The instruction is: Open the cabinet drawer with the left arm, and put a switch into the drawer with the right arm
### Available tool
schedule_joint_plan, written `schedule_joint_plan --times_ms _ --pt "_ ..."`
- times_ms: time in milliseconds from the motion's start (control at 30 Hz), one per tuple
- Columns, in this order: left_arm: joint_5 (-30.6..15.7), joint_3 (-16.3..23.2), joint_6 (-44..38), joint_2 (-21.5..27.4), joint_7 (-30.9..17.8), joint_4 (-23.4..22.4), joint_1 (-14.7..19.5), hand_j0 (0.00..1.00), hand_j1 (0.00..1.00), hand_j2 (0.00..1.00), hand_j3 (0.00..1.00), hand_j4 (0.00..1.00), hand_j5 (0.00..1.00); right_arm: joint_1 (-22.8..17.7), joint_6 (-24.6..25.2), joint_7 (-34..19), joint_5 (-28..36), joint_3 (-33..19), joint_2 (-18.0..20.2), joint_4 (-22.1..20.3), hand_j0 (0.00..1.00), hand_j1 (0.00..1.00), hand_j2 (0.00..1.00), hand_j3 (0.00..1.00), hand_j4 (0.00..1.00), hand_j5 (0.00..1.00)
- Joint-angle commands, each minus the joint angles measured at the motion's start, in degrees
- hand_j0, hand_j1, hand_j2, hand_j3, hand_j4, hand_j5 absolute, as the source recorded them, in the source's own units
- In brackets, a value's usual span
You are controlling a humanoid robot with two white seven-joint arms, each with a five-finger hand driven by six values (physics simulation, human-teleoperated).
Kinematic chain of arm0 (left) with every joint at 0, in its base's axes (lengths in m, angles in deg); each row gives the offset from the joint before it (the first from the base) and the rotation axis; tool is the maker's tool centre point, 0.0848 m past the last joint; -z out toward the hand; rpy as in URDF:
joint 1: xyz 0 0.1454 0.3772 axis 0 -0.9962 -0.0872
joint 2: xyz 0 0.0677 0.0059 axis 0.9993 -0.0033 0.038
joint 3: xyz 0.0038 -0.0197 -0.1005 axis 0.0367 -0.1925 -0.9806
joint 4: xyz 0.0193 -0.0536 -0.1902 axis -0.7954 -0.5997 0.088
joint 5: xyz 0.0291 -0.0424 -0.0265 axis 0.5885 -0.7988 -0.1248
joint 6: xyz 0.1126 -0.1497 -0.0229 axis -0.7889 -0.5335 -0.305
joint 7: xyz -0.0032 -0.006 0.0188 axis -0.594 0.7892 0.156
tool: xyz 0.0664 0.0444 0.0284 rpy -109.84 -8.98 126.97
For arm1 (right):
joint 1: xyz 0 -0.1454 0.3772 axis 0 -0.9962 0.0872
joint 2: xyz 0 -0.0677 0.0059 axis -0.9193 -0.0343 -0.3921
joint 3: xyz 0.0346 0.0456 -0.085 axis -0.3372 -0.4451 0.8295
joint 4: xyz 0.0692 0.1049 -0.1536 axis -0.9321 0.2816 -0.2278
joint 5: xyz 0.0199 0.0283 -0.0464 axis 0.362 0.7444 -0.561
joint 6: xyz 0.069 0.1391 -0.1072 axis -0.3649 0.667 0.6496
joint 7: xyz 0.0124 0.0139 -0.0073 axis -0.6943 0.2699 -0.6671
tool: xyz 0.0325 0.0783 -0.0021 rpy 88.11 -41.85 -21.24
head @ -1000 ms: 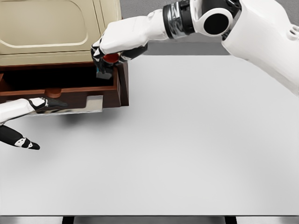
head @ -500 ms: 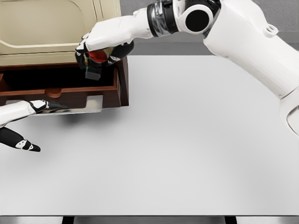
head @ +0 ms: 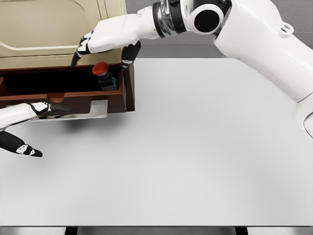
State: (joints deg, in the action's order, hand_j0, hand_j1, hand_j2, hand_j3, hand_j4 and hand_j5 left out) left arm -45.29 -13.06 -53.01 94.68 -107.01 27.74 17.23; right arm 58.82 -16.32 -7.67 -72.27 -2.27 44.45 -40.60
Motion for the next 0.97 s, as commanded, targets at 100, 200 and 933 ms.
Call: schedule_joint_plan --times_ms 100,200,933 --pt "-0.5 -0.2 -0.1 0.3 0.0 0.1 0.1 1.0 1.0 1.0 1.0 1.0 1.0 0.8 0.2 0.1 0.5 -1.3 11.7 -16.3 1.0 1.0 1.0 1.0 1.0 1.0" --pt "-0.4 -0.8 -0.1 0.3 0.1 0.1 0.1 1.0 1.0 1.0 1.0 1.0 1.0 0.8 0.2 1.1 3.0 -1.2 24.7 -26.2 1.0 1.0 1.0 1.0 1.0 1.0" --pt "0.0 -5.4 -0.1 -0.7 -0.3 0.6 6.2 1.0 1.0 1.0 1.0 1.0 1.0 -6.0 0.2 6.3 6.3 1.3 41.5 -26.2 1.0 1.0 1.0 1.0 1.0 1.0"
